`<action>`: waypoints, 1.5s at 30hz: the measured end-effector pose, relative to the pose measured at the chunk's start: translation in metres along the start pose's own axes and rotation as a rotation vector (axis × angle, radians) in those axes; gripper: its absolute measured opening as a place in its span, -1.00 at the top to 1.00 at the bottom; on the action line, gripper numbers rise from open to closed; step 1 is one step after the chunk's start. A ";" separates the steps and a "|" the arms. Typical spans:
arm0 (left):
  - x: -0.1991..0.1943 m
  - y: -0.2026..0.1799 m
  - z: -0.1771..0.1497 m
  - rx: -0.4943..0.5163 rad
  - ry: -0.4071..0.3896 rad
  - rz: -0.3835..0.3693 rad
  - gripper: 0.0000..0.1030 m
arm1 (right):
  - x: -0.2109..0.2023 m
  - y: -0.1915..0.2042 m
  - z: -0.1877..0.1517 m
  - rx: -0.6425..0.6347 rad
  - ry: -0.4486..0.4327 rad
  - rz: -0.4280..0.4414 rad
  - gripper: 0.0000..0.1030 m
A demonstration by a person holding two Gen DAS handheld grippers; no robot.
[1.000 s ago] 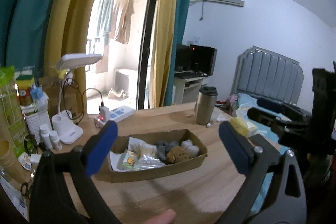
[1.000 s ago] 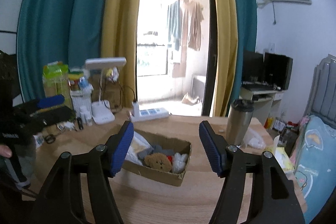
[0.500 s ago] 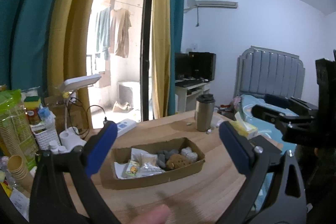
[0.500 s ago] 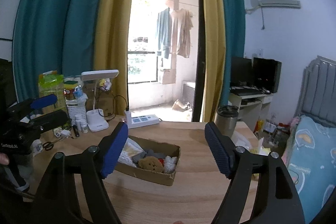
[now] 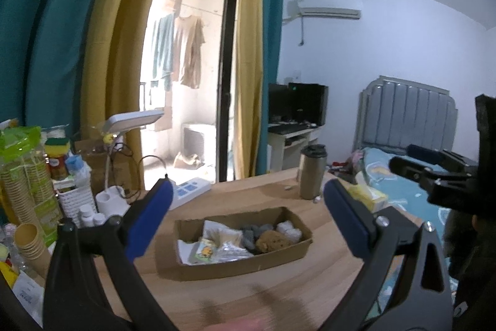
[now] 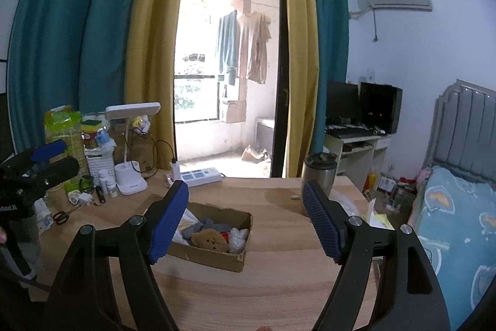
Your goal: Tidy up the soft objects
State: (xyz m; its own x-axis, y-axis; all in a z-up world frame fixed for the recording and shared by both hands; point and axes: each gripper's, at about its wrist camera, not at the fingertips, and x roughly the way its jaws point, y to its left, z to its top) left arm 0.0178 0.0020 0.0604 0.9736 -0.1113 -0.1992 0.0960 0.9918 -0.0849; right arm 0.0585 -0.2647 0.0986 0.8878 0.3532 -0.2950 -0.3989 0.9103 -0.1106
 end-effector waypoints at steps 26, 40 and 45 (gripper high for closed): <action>0.000 -0.005 -0.008 0.003 0.027 -0.003 -0.93 | 0.004 -0.004 -0.004 0.015 0.013 0.003 -0.54; 0.010 -0.008 -0.009 0.004 0.070 -0.009 -0.93 | 0.004 -0.004 -0.006 0.014 0.025 0.008 -0.54; 0.011 -0.010 -0.010 0.008 0.072 -0.013 -0.93 | 0.004 -0.005 -0.006 0.017 0.023 0.009 -0.54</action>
State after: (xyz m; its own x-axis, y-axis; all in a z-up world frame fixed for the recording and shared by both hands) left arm 0.0252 -0.0100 0.0497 0.9548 -0.1280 -0.2682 0.1103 0.9907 -0.0799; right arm 0.0623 -0.2688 0.0924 0.8785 0.3568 -0.3177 -0.4031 0.9105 -0.0919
